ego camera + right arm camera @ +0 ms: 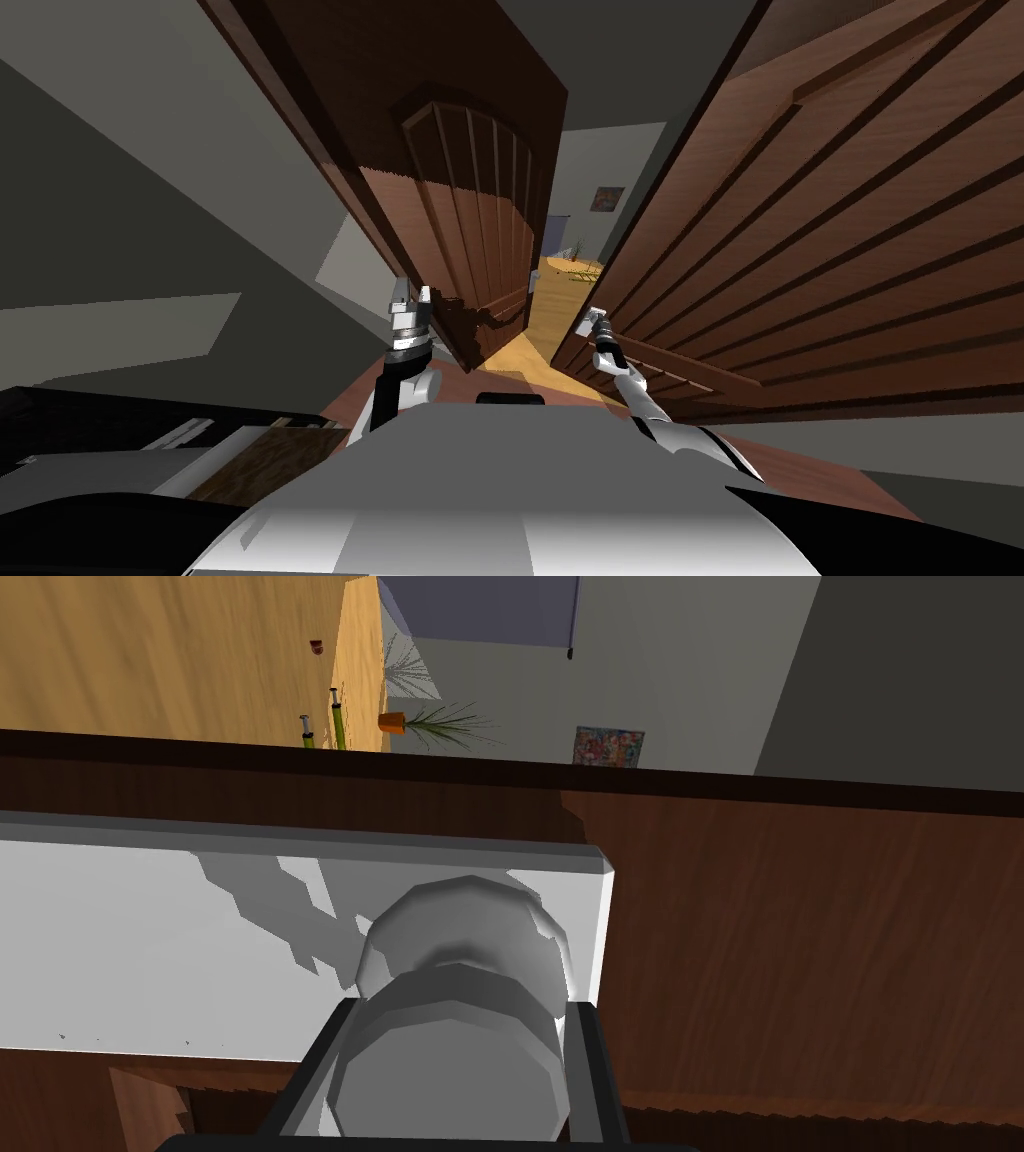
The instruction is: Push the door open
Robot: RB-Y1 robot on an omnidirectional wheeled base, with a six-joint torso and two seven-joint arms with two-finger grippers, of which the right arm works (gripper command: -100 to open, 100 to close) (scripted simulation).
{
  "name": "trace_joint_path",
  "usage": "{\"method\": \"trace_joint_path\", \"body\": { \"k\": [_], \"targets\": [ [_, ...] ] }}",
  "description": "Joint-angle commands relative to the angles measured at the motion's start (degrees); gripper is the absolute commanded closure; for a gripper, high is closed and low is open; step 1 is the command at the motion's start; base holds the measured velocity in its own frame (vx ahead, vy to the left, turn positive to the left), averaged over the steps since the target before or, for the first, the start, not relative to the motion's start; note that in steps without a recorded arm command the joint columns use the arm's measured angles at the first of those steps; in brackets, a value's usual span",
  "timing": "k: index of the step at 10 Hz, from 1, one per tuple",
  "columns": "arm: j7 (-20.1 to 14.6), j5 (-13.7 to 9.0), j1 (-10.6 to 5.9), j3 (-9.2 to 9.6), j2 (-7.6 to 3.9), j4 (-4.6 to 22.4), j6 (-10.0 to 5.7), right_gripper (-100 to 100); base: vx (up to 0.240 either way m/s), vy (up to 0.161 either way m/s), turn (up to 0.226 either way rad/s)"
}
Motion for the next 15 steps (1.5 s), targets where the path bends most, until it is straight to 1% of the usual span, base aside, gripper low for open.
{"method": "trace_joint_path", "body": {
  "k": [1, 3, 4, 5, 6, 9, 10, 11, 12, 15],
  "targets": [
    [0.14, -0.2, -1.53, -1.33, -1.42, 1.92, -1.19, 100, 0.035, -0.012, 0.054],
    [0.14, -0.2, -1.53, -1.33, -1.42, 1.92, -1.19, 100, 0.009, -0.003, 0.0],
    [1.22, -0.43, -2.01, -3.05, -1.2, 2.89, -1.34, 100, 0.022, -0.006, 0.06],
    [2.31, -0.67, -2.49, -4.35, -0.98, 3.87, -1.5, 100, 0.069, -0.015, 0.132],
    [2.31, -0.67, -2.49, -4.77, -0.98, 3.87, -1.5, 100, 0.064, -0.023, 0.053],
    [2.31, -0.67, -2.49, -4.77, -0.98, 3.87, -1.5, 100, 0.017, -0.015, -0.043],
    [2.12, -0.81, -1.95, -4.88, -0.04, 3.73, -0.21, -100, -0.083, 0.159, -0.058],
    [2.06, -0.85, -1.94, -4.93, 0.13, 3.85, 0.0, -100, -0.14, 0.23, -0.048],
    [1.88, -0.96, -1.93, -5.08, 0.69, 4.25, 0.67, -100, -0.155, 0.215, -0.066],
    [1.56, -1.14, -1.91, -5.34, 1.64, 4.94, 1.83, -100, -0.142, 0.217, -0.046]
  ]
}}
